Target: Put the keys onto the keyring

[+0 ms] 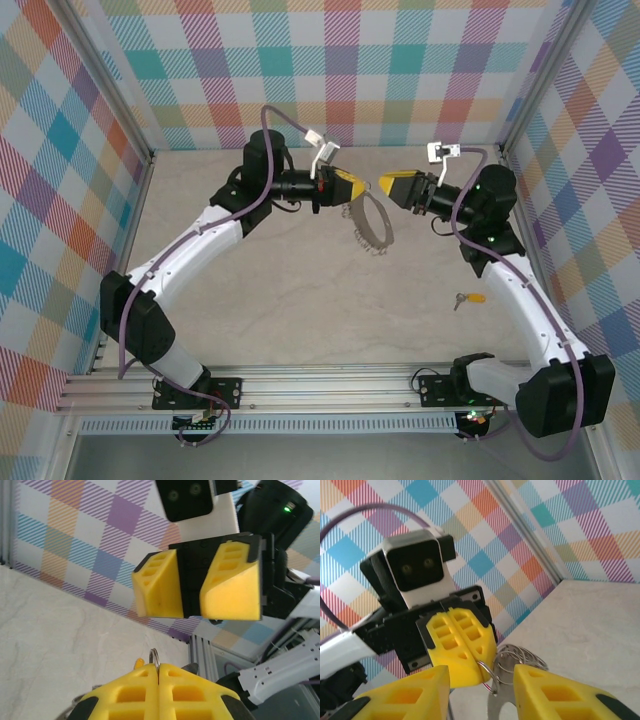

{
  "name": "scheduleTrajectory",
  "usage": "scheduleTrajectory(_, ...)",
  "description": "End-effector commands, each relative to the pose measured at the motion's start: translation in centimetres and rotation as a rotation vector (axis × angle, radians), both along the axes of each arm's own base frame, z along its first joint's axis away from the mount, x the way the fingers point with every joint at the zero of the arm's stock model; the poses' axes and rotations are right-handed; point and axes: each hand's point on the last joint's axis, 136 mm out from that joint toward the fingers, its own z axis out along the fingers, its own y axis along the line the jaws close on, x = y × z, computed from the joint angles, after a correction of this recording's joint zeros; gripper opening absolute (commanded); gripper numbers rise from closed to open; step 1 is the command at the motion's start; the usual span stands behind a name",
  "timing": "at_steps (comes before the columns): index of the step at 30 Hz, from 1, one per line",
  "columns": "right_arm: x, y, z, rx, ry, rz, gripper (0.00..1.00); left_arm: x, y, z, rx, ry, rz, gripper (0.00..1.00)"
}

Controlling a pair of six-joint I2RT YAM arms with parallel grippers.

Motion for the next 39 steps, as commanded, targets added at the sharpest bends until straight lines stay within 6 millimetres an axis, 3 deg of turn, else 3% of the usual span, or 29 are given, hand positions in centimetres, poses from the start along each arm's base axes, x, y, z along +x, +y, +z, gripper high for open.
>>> scheduleTrajectory(1,-1.6,0.6,-0.4,-0.043,-0.008,0.085,0.38,-1.4,0.1,0.7,0.007,-0.049,-0.099,0.00)
scheduleTrajectory(23,-1.5,2.3,-2.2,-0.029,0.032,0.178,0.29,-1.7,-0.3,0.8,0.000,-0.041,-0.158,0.00)
scheduleTrajectory(25,-1.5,2.3,-2.4,-0.033,0.035,0.169,0.31,-1.6,-0.4,0.7,0.000,-0.040,-0.160,0.00)
scheduleTrajectory(27,-1.4,2.1,-2.5,-0.040,0.035,0.149,0.40,-1.6,-0.4,0.7,0.001,-0.037,-0.161,0.00)
scheduleTrajectory(31,-1.0,1.6,-2.7,-0.060,0.027,0.082,0.44,-1.6,-0.4,0.6,0.004,-0.038,-0.158,0.00)
scheduleTrajectory(39,-1.1,0.1,-2.2,-0.057,0.011,0.008,0.40,-1.8,-0.3,0.6,0.005,-0.043,-0.164,0.00)
